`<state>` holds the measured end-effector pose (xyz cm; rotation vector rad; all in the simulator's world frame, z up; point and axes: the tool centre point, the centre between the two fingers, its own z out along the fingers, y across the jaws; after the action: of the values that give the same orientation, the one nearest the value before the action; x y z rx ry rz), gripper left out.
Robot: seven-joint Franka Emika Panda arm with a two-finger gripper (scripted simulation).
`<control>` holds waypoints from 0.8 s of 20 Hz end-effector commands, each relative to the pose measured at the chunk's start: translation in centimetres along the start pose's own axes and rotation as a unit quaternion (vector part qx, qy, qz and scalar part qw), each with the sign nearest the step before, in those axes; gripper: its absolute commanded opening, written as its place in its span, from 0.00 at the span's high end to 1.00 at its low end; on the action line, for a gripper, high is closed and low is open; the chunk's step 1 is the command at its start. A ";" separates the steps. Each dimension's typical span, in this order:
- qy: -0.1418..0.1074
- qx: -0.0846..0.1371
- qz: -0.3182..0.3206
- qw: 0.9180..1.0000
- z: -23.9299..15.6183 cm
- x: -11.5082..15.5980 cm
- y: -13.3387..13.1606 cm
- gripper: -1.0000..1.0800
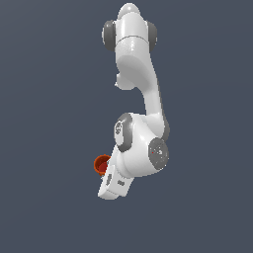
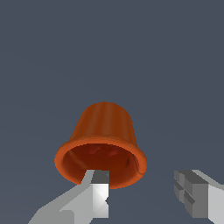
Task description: Pick up the object and move it to a goal position.
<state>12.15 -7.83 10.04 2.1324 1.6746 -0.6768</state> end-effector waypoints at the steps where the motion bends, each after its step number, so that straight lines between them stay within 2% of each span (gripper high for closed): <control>1: -0.015 0.000 -0.025 1.000 0.5 0.0 0.3 0.38; 8: -0.039 0.003 -0.067 0.997 1.3 0.0 0.7 0.38; 16: -0.043 0.004 -0.073 0.996 1.6 0.0 0.7 0.38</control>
<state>12.63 -8.78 8.75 1.9695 1.7974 -0.8058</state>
